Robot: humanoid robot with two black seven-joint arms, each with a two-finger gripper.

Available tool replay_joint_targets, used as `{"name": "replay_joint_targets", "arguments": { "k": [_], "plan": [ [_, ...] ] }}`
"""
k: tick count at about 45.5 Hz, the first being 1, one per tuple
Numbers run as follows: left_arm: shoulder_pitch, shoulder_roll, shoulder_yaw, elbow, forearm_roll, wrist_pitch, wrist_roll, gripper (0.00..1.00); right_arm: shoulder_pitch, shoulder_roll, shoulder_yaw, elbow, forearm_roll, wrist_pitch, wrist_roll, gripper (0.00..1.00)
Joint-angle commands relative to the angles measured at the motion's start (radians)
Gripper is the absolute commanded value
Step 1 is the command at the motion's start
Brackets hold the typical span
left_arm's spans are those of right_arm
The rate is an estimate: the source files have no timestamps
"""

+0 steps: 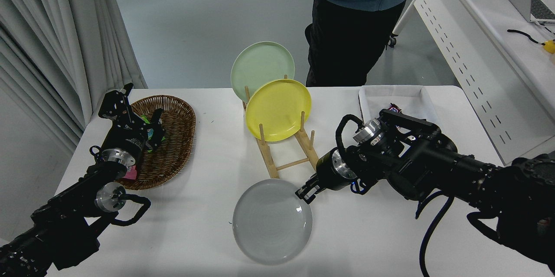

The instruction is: Place the plate on the table

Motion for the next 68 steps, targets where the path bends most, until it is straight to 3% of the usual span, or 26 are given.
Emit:
{"name": "replay_joint_targets", "arguments": {
  "k": [1,28,68],
  "plan": [
    [-0.001,0.0,0.0,0.0,0.0,0.0,0.0,1.0,-0.014,0.017,0.029,-0.02,0.004,0.0,0.001,0.0],
    [-0.001,0.0,0.0,0.0,0.0,0.001,0.0,1.0,-0.095,0.044,0.038,-0.035,0.006,0.0,0.001,0.0],
    [0.0,0.0,0.0,0.0,0.0,0.001,0.0,1.0,-0.063,0.055,0.043,-0.084,-0.009,0.0,0.001,0.0]
  ]
}}
